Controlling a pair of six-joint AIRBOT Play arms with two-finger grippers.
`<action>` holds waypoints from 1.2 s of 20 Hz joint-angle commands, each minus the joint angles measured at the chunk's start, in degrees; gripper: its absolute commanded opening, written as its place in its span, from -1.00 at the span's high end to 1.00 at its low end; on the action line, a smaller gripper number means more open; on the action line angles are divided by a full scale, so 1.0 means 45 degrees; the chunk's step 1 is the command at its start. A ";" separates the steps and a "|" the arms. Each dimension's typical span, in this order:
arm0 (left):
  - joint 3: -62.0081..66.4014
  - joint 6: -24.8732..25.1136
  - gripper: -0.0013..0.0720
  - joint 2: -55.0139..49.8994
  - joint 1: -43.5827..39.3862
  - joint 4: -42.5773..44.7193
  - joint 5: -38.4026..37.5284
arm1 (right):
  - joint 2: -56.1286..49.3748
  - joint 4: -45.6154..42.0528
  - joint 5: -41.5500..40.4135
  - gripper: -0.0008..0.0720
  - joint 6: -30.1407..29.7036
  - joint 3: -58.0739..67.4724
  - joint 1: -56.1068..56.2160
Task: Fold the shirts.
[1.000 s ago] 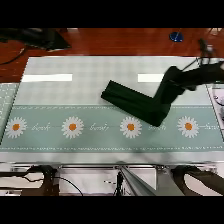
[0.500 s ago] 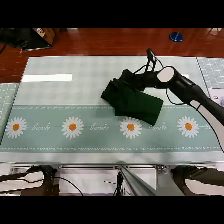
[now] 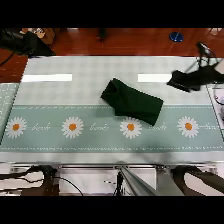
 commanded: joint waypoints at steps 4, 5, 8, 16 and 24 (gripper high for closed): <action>-0.0359 0.0000 -0.09 -0.0039 0.0019 0.0529 -0.0238 | 0.0539 0.3434 0.0228 -0.65 -0.2229 -0.4090 -0.3041; -0.0359 0.0000 -0.09 -0.0039 0.0019 0.0680 -0.0398 | 0.0529 0.4575 -0.0845 -0.65 -0.2618 -0.4906 -0.2929; -0.0359 -0.0010 -0.08 -0.0039 0.0019 0.0913 -0.0597 | 0.0520 0.6897 -0.3536 -0.65 -0.3366 -0.6635 -0.2380; -0.0359 -0.0058 -0.08 -0.0039 0.0019 0.0913 -0.0782 | -0.2113 1.2342 -0.5673 -0.46 -0.6776 -0.7164 0.0709; -0.0359 -0.0058 -0.08 -0.0044 0.0019 0.1064 -0.0811 | -0.0957 1.3886 -0.2273 0.90 -0.8252 -0.5149 -0.0894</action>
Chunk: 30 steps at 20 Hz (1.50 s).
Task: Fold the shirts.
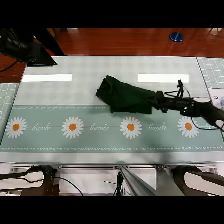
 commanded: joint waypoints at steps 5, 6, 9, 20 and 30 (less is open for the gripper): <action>-0.0005 -0.0010 -0.08 0.0000 0.0005 0.0097 -0.0019 | 0.3798 -0.4435 0.3220 0.90 0.3249 0.2900 -0.3876; -0.0005 -0.0010 -0.08 0.0000 0.0005 0.0097 -0.0024 | 0.4260 -0.5586 0.3696 0.90 0.3818 0.3264 -0.4541; -0.0005 -0.0010 -0.08 0.0000 0.0005 0.0097 -0.0019 | 0.5275 -0.8213 0.5304 0.90 0.4794 0.4017 -0.6669; -0.0005 -0.0005 -0.08 -0.0010 0.0005 0.0087 0.0253 | 0.5741 -1.9317 0.9515 0.90 0.6222 0.4104 -0.9262; -0.0005 0.0097 -0.08 -0.0355 0.0005 0.0097 0.0461 | 0.6300 -2.1318 1.0292 0.90 0.6659 0.2137 -1.3299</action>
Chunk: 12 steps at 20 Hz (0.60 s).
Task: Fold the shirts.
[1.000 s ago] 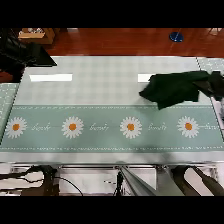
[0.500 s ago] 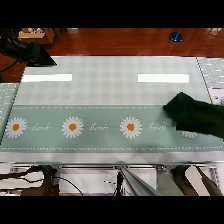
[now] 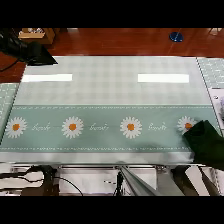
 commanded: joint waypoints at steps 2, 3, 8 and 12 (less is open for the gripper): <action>-0.0005 0.0044 -0.08 -0.0243 0.0005 0.0010 0.0005 | 0.0947 -0.0209 -0.0325 0.90 0.0029 -0.2040 -0.3196; -0.0005 0.0044 -0.08 -0.0243 0.0005 0.0010 0.0000 | 0.1219 -0.0364 -0.0573 0.90 -0.0078 -0.2574 -0.3691; -0.0005 0.0044 -0.08 -0.0243 0.0005 0.0102 -0.0005 | 0.1447 -0.2370 -0.2021 0.90 -0.0005 -0.3876 -0.4595; -0.0005 0.0044 -0.08 -0.0243 0.0010 0.0243 -0.0005 | 0.0986 -0.3818 -0.2603 0.90 0.0369 -0.3876 -0.5231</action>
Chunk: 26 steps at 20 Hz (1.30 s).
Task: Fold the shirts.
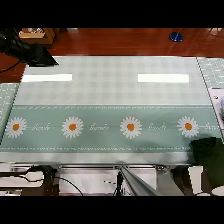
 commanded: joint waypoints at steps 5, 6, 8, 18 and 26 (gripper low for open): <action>-0.0005 0.0000 -0.08 0.0000 0.0005 0.0087 0.0000 | -0.0500 -0.1384 -0.0471 0.89 0.0180 -0.0199 -0.0593; -0.0005 0.0000 -0.08 0.0000 0.0005 0.0087 0.0000 | -0.0500 -0.1481 -0.0525 0.89 0.0170 -0.0199 -0.0593; -0.0005 0.0000 -0.08 0.0000 0.0005 0.0087 0.0010 | -0.0500 -0.1413 -0.0622 0.22 0.0180 -0.0199 -0.0578; -0.0005 0.0000 -0.08 -0.0029 -0.0010 0.0078 0.0743 | -0.2424 0.7883 -0.4605 -0.09 0.0243 0.6980 0.3308; 0.0000 -0.0636 -0.08 -0.1438 -0.3298 0.5294 0.3759 | -0.9996 0.8296 -0.1695 -0.39 -0.0457 1.3857 1.6466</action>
